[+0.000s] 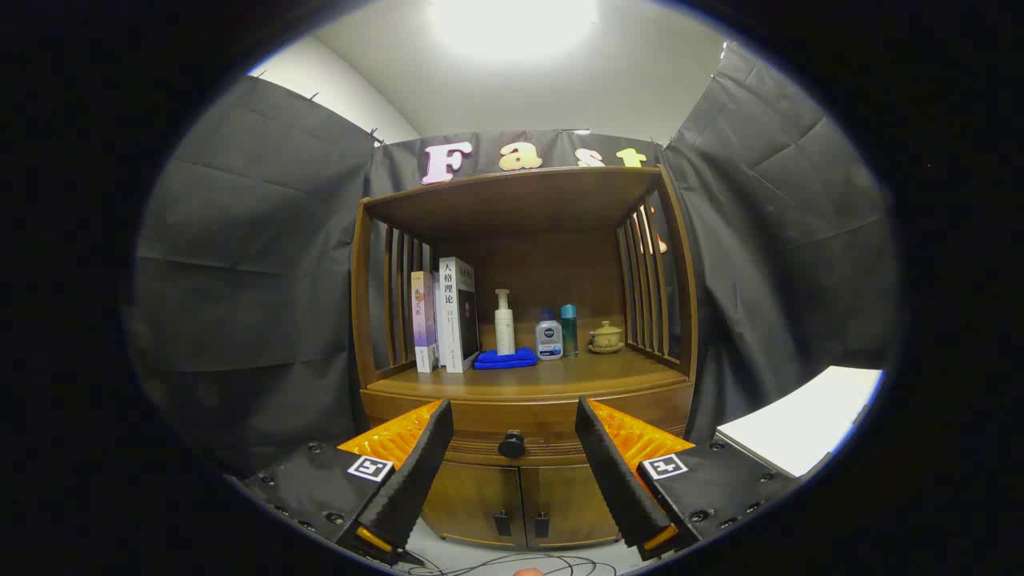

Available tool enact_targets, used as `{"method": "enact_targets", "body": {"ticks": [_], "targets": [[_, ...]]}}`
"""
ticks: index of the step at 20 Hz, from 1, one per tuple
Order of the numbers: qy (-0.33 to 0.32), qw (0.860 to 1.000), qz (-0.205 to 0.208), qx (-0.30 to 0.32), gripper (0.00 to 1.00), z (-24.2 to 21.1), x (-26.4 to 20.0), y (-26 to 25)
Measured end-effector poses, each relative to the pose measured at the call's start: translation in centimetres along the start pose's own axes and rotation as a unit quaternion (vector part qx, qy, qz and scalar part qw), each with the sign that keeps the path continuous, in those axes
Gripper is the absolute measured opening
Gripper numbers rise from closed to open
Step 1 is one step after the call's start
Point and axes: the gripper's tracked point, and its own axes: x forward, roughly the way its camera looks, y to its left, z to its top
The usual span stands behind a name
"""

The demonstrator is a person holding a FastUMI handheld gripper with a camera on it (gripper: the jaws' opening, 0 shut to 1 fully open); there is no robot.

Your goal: Pull open the drawer, take out the items inside it, and place them on the countertop above the cabinet.

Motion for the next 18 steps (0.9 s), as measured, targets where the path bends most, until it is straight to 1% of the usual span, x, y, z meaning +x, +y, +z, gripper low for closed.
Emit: {"method": "enact_targets", "body": {"ticks": [3,10,18], "targets": [[-0.006,1.0,0.004,-0.001,0.97,-0.2,0.2,0.1],[0.019,1.0,0.009,-0.006,0.97,-2.6,0.6,-0.1],[0.034,0.999,-0.004,-0.008,0.97,-3.9,0.9,-1.1]]}}
